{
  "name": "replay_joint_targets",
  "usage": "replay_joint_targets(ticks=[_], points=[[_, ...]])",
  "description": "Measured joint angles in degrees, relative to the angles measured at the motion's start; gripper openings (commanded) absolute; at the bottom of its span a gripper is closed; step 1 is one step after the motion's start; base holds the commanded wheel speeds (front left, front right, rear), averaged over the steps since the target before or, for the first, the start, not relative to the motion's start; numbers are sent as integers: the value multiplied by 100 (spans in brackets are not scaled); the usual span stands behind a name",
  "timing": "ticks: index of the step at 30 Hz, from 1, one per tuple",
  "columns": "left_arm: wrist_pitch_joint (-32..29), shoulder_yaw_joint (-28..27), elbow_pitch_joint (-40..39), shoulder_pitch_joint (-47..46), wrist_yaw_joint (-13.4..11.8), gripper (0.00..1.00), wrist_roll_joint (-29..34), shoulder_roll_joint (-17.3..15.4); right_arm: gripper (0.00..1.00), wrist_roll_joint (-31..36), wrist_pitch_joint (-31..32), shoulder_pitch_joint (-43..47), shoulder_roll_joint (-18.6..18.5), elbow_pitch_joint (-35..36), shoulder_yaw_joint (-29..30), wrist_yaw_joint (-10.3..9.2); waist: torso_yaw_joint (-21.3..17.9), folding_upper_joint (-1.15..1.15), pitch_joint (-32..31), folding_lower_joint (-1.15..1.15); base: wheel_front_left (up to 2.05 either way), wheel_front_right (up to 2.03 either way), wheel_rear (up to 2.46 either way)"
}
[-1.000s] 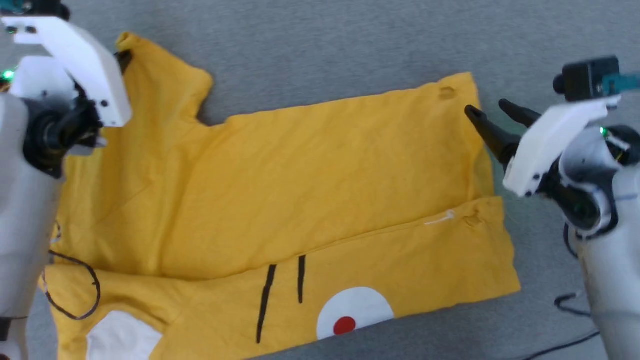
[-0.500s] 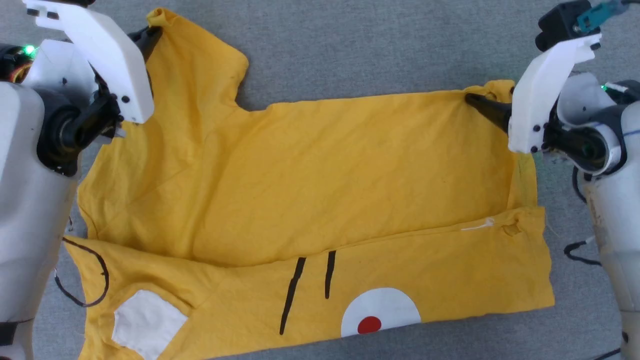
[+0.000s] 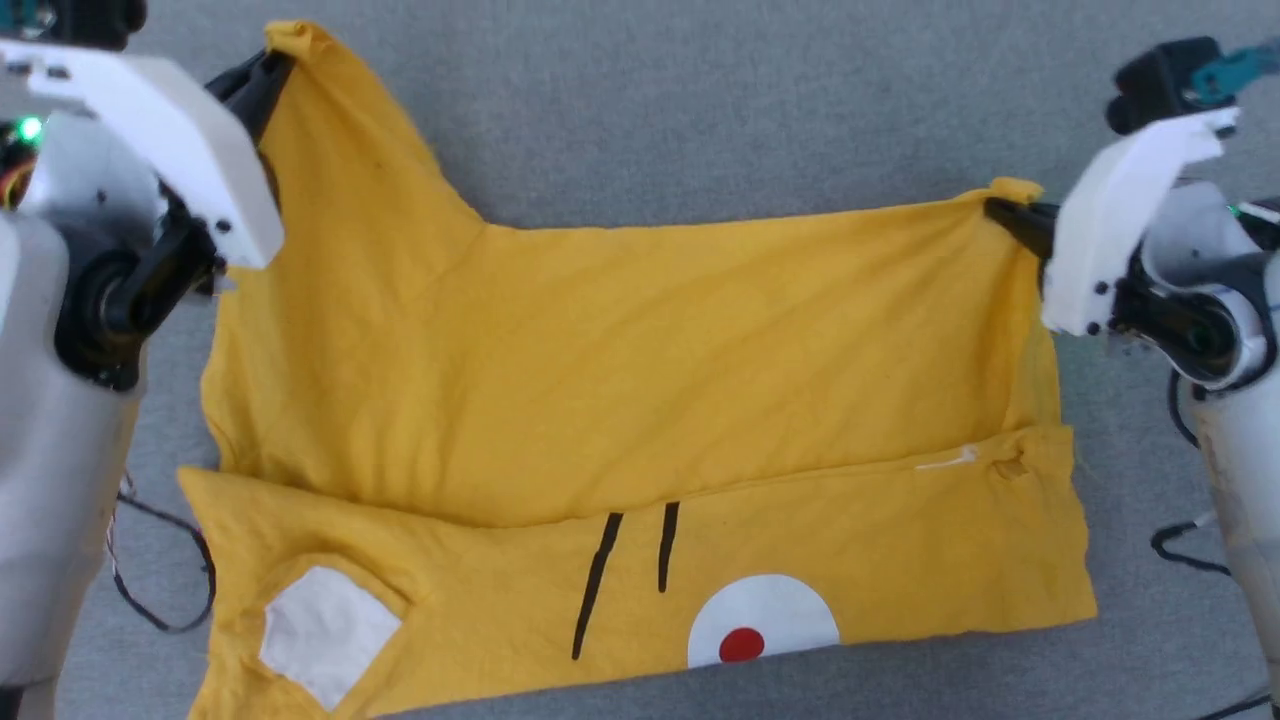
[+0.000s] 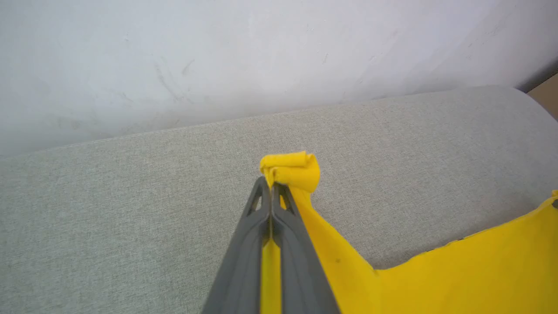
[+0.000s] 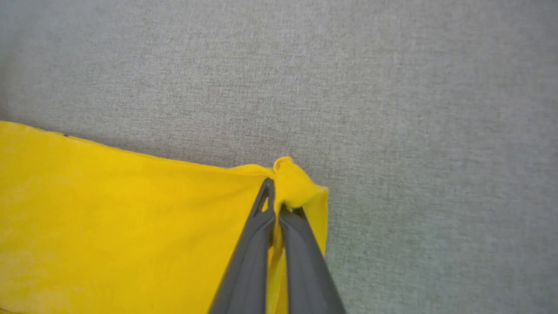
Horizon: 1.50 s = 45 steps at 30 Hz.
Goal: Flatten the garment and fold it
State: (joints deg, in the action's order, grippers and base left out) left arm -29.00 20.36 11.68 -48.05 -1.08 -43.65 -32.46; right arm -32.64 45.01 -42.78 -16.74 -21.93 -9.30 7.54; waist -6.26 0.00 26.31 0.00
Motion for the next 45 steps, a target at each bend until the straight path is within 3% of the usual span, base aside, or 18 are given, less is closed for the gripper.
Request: replay_joint_targets(ticks=[4, 12, 22, 24, 25, 26, 27, 28, 33, 39, 45], points=[[324, -225, -242, 522, -86, 0, -113, -85, 0, -65, -272, 391, -146, 343, 189, 0, 38, 0, -317, 0, 0, 0, 0], [937, -677, -1131, 2545, -633, 0, -408, -152, 0, -171, -624, 1889, -214, 1089, 383, 0, 150, 0, -1011, -2, 0, 0, 0], [1318, -816, -1616, 5040, -1181, 0, -909, 271, 3, -201, -1161, 3453, -15, 1165, 628, 0, 310, 0, -1669, -3, 0, 0, 0], [1343, -794, -1638, 5307, -1243, 0, -971, 360, 77, -180, -1292, 3576, 16, 1114, 659, 0, 327, 0, -1741, -2, 0, 0, 0], [1374, -787, -1629, 5415, -1258, 0, -1001, 416, 100, -180, -1348, 3638, 38, 1084, 660, 0, 332, 0, -1768, -2, 0, 0, 0], [1424, -771, -1605, 5490, -1258, 0, -1000, 456, 100, -178, -1412, 3698, 56, 1059, 657, 0, 334, 0, -1793, -2, 0, 0, 0], [1449, -755, -1563, 5536, -1258, 33, -1004, 491, 100, -174, -1470, 3760, 62, 1048, 654, 0, 336, 0, -1814, -1, 0, 0, 0], [1449, -727, -1504, 5563, -1258, 100, -1026, 528, 100, -171, -1547, 3821, 67, 1040, 656, 0, 339, 0, -1831, -2, 0, 0, 0], [1689, -581, -1185, 5596, -1248, 100, -944, 697, 100, 14, -1953, 4225, 62, 1211, 712, 0, 372, 0, -1939, -1, 0, 0, 0], [2737, -689, -1072, 5584, -1110, 100, -537, 873, 100, 243, -2199, 4831, 133, 2173, 899, 0, 416, 0, -2099, -1, 0, 0, 0], [3852, -808, -1049, 5298, -1105, 100, 13, 969, 100, 289, -1785, 4860, 285, 2754, 1511, 0, 461, 0, -2175, 0, 0, 0, 0]])
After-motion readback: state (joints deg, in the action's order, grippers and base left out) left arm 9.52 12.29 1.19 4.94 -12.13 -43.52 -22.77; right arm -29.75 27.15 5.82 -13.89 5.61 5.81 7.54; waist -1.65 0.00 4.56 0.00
